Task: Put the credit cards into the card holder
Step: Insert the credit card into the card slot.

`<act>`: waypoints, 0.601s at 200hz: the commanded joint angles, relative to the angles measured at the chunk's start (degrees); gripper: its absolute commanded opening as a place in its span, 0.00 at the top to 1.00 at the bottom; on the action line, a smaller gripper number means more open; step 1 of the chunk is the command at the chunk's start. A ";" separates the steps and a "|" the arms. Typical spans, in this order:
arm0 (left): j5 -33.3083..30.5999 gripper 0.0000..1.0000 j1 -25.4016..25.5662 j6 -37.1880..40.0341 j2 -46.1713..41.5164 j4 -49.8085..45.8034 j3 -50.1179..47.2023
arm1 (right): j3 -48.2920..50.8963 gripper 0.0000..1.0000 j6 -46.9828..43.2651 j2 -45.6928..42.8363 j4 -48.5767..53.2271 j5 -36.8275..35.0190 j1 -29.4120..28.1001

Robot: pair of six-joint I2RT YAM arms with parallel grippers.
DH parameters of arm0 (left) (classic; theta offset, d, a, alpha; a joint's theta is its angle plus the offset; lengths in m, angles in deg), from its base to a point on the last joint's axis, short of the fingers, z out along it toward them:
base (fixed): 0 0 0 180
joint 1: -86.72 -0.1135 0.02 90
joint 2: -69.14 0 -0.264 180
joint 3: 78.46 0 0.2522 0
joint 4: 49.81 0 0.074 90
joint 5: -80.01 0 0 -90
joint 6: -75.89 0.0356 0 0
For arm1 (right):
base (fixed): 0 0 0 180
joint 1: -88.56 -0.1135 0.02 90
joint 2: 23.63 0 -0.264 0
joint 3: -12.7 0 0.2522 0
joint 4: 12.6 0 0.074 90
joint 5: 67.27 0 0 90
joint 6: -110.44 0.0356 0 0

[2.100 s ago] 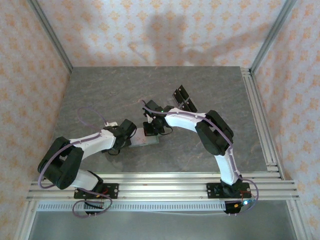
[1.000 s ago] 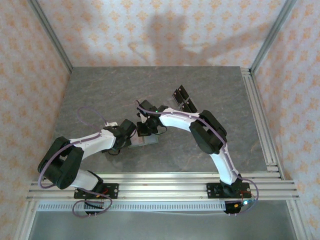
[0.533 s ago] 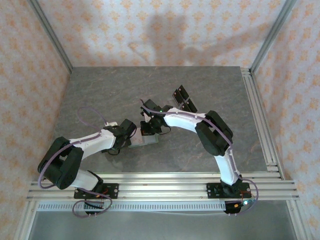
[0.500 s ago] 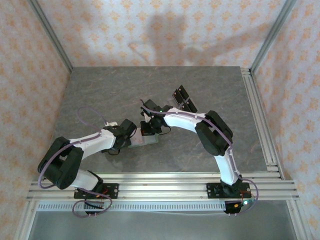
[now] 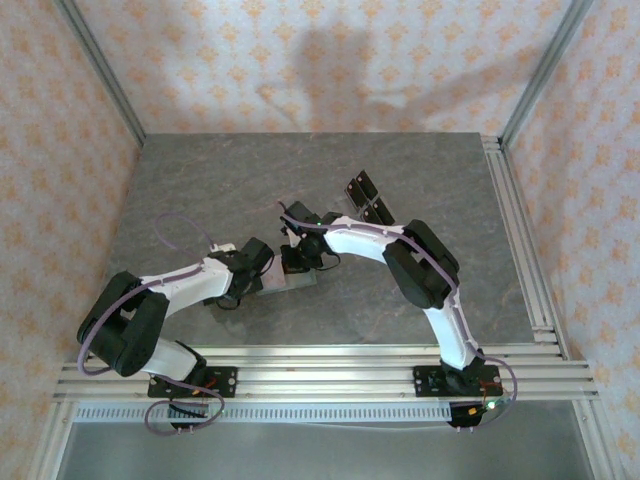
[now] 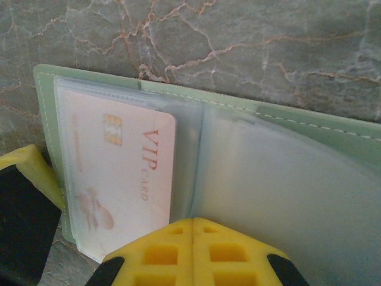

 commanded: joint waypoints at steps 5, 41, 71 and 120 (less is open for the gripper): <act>0.16 0.00 -0.36 -0.96 1.59 0.24 0.04 | -2.38 1.00 -1.06 1.77 1.36 0.72 -0.48; 0.61 0.00 -0.30 -0.96 1.67 0.57 -0.22 | -4.05 1.00 -1.37 2.65 2.49 1.23 -1.46; 0.76 0.00 -0.32 -1.02 1.68 0.78 -0.32 | -5.13 1.00 -1.48 3.25 2.96 1.71 -1.85; 0.50 0.00 -0.36 -1.25 -1.88 -1.61 0.57 | -5.97 1.00 -2.52 4.07 4.20 2.22 -1.94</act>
